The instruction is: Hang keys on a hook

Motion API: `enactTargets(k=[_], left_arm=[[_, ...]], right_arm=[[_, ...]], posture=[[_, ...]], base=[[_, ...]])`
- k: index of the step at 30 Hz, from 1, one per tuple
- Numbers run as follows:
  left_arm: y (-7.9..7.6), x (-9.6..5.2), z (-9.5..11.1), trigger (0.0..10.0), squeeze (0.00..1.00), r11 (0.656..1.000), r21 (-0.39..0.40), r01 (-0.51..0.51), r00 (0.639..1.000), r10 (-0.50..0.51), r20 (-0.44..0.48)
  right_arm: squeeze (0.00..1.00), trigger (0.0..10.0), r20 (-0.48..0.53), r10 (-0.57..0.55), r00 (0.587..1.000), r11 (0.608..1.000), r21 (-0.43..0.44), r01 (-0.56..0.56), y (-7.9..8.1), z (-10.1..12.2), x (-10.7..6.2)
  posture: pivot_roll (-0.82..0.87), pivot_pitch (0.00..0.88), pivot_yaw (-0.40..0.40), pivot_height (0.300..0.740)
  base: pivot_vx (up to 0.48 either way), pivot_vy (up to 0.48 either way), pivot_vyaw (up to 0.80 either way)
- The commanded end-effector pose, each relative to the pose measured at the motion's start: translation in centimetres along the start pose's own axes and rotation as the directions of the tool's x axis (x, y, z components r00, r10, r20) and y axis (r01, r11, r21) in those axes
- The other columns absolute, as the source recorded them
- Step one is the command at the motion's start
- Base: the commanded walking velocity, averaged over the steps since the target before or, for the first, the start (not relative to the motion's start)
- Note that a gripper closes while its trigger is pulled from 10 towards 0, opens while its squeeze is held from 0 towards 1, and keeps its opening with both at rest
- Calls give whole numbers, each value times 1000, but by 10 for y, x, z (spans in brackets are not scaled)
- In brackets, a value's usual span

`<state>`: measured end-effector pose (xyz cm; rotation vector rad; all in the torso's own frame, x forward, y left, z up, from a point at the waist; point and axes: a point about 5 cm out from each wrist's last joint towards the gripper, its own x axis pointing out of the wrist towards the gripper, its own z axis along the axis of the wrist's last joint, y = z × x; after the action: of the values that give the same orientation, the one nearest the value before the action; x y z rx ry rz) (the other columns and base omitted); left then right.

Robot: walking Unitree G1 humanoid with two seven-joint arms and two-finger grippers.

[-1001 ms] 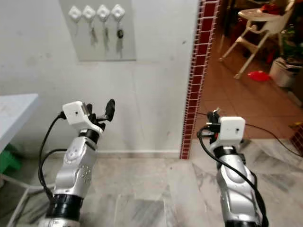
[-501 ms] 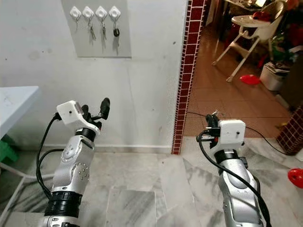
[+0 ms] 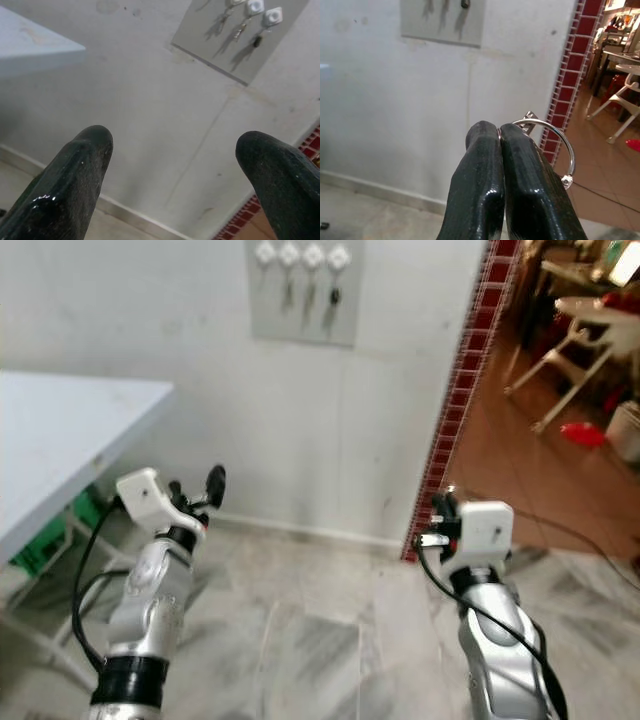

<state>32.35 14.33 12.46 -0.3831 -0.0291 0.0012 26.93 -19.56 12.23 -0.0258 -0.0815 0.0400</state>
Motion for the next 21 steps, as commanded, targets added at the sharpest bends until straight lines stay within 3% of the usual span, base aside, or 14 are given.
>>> enactTargets(k=[1,8,21], left_arm=[[-12,4,6,10000,0,999,-18,32,999,-32,16],[-14,5,7,10000,0,999,11,33,999,-33,13],[-10,8,10,10000,0,999,42,14,1000,-15,21]], right_arm=[[0,10000,6,-40,999,999,-13,40,-14,3,-1],[0,10000,19,-24,1000,999,-23,25,-13,6,-1],[0,10000,28,-9,1000,1000,1,9,-4,7,3]], posture=[[-108,0,-27,740],[-107,0,-24,740],[-99,0,-24,740]], base=[[0,0,0],[430,0,0],[0,0,0]])
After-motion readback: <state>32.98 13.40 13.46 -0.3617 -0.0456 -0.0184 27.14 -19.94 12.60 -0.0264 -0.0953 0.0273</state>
